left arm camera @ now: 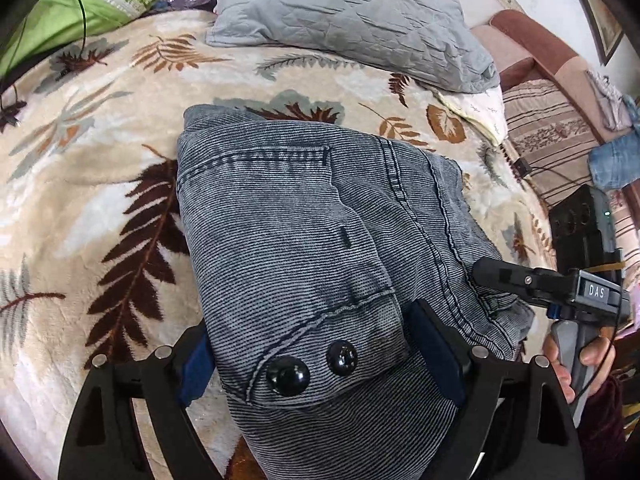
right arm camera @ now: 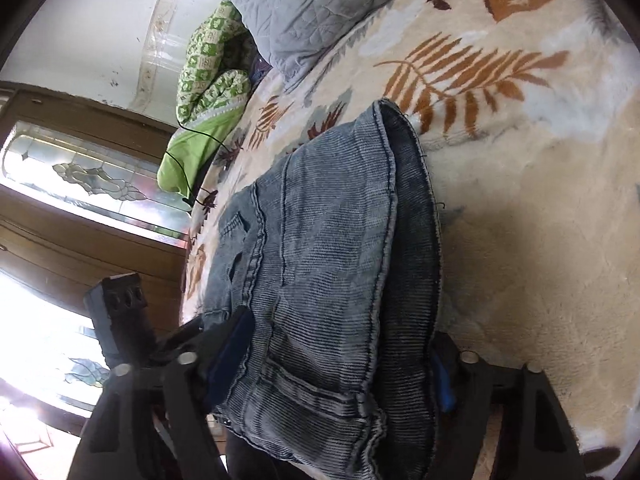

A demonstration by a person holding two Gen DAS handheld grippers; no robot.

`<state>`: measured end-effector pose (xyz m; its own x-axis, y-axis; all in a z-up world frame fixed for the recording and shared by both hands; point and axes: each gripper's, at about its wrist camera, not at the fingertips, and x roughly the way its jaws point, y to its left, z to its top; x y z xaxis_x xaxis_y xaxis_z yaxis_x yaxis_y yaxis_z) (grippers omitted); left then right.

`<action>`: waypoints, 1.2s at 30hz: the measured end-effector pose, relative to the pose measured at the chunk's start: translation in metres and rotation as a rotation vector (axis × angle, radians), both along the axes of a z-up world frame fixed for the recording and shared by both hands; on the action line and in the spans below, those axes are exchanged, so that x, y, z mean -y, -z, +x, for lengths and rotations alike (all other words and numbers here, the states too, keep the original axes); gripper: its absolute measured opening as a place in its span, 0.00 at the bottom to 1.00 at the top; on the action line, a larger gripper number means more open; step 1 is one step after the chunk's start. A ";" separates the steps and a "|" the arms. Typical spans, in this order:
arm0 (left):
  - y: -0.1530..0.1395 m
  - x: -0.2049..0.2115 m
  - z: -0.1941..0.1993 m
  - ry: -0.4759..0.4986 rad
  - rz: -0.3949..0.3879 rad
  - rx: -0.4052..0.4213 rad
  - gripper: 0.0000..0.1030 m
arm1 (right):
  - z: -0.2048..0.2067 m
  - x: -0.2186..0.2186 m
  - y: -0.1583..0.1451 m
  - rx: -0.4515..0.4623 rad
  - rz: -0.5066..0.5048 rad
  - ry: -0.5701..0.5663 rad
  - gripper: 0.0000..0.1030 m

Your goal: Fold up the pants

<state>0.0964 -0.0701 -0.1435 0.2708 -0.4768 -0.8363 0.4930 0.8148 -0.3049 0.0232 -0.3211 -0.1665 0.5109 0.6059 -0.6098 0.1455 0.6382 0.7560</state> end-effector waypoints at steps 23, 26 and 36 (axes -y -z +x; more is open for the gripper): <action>-0.034 0.015 -0.027 -0.029 0.147 0.156 0.51 | -0.017 -0.022 -0.037 0.146 -0.204 0.000 0.47; -0.031 0.018 -0.028 -0.023 0.165 0.165 0.52 | -0.016 -0.022 -0.034 0.129 -0.211 -0.001 0.47; -0.003 -0.014 0.001 -0.069 0.013 0.011 0.81 | -0.010 -0.005 -0.012 0.020 -0.131 0.017 0.64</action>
<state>0.0977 -0.0561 -0.1400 0.3123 -0.4456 -0.8390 0.4389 0.8509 -0.2886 0.0132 -0.3161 -0.1549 0.5335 0.5126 -0.6728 0.1427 0.7294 0.6690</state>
